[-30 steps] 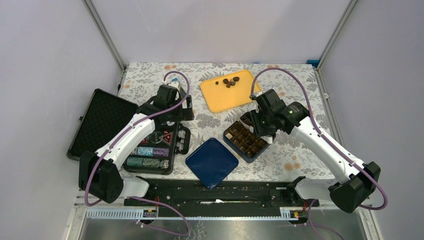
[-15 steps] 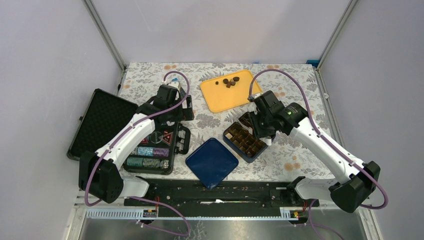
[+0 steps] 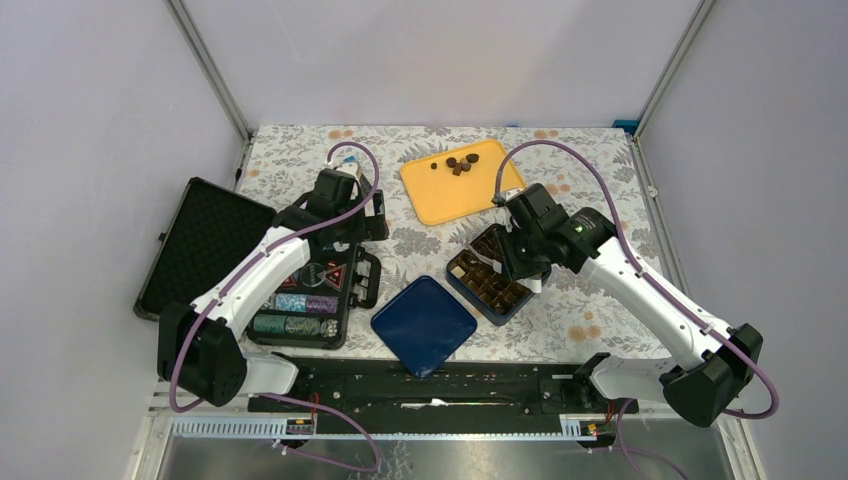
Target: Pack the chocolate
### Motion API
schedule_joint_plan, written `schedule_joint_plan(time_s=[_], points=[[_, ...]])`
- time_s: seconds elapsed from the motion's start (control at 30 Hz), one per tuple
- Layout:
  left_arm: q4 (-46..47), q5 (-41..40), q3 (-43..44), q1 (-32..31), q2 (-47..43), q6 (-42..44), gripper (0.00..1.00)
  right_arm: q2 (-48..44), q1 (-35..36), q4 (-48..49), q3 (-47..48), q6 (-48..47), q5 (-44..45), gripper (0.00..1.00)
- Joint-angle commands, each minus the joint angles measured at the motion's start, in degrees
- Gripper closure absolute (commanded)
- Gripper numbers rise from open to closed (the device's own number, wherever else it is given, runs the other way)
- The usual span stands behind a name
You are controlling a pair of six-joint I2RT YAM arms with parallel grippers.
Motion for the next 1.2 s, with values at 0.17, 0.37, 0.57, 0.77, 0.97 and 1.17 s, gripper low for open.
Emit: schedule_joint_plan(time_s=[0.17, 0.37, 0.57, 0.77, 0.97, 1.17], points=[[2.53, 0.53, 1.84, 0.02, 0.11, -0.2, 0.01, -0.95, 0.93, 0.1, 1.33, 0.39, -0.78, 0.64], [2.56, 0.52, 1.82, 0.02, 0.19, -0.12, 0.01, -0.76, 1.04, -0.06, 1.99, 0.4, -0.38, 0.59], [2.56, 0.53, 2.01, 0.02, 0.44, -0.03, 0.01, -0.58, 1.11, -0.32, 2.53, 0.51, 0.01, 0.56], [2.56, 0.46, 1.82, 0.02, 0.4, 0.02, 0.01, -0.76, 1.09, -0.28, 3.55, 0.66, 0.58, 0.58], [2.56, 0.35, 1.5, 0.02, -0.03, -0.02, 0.01, -1.01, 1.11, 0.65, 7.92, 0.71, 2.44, 0.86], [2.74, 0.81, 1.93, 0.02, -0.97, -0.63, 0.01, 2.47, 1.13, 7.63, 11.57, 0.92, 6.39, 0.84]])
